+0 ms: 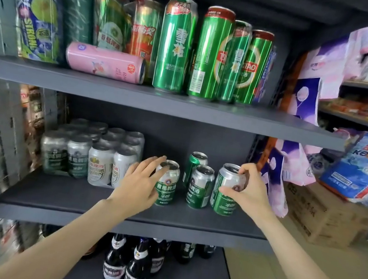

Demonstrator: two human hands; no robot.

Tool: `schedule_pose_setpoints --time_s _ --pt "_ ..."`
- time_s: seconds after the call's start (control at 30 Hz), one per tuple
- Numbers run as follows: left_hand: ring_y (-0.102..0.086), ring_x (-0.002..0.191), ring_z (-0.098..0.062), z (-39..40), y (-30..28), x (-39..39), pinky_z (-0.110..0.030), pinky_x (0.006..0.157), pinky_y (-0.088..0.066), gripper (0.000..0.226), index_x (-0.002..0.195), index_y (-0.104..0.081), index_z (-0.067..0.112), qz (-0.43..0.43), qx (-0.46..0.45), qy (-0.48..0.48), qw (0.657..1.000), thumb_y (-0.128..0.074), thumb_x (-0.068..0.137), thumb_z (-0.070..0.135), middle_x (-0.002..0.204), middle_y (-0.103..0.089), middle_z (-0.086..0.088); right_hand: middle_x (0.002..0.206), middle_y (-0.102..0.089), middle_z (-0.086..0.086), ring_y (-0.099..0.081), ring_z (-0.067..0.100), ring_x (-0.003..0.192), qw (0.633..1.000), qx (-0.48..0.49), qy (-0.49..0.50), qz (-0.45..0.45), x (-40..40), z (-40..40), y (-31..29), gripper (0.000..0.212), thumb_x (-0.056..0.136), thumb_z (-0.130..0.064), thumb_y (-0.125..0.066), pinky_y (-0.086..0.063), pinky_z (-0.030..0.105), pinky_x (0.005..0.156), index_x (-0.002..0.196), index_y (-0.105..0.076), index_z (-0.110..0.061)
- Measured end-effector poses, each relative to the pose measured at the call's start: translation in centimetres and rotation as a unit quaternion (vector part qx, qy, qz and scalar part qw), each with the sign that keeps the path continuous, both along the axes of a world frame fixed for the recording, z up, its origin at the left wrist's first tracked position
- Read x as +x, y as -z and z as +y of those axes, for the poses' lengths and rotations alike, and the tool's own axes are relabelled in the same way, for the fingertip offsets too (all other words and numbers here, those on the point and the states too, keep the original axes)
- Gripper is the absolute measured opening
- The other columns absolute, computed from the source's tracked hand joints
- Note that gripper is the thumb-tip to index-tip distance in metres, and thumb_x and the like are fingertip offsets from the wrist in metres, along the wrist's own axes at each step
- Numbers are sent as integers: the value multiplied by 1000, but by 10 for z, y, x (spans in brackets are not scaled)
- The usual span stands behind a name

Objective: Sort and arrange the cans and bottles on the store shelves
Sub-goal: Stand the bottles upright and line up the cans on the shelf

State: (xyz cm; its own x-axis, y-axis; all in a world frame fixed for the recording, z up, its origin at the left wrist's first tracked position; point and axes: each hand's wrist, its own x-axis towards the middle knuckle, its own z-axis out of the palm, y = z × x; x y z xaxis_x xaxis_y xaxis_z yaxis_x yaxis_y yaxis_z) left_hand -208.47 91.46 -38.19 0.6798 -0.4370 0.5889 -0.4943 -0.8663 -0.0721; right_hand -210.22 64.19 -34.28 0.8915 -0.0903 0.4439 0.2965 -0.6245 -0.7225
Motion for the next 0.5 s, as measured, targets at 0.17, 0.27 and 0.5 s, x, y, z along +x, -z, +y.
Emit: schedule_pose_setpoints --time_s 0.17,0.27,0.5 --pt "-29 138 -25 0 13 5 -38 107 -32 65 145 -27 18 115 5 -22 993 -51 85 14 155 -17 -5 103 -34 7 -40 12 74 995 -4 94 42 37 5 35 51 68 -8 -79 -32 19 62 95 -36 -12" --pt "-60 109 -25 -1 16 7 -35 83 -52 71 130 -53 16 71 13 -2 997 -75 62 15 137 -49 -10 104 -32 7 -40 19 84 995 14 97 26 54 7 49 50 72 -6 -77 -30 20 71 97 -34 -10" --pt "-67 88 -22 -5 21 16 -29 64 -55 70 109 -68 16 3 38 -15 999 -83 41 18 111 -66 -7 123 -36 15 -40 27 112 992 -53 102 46 65 8 41 32 82 -4 -65 -26 13 83 111 -50 -3"
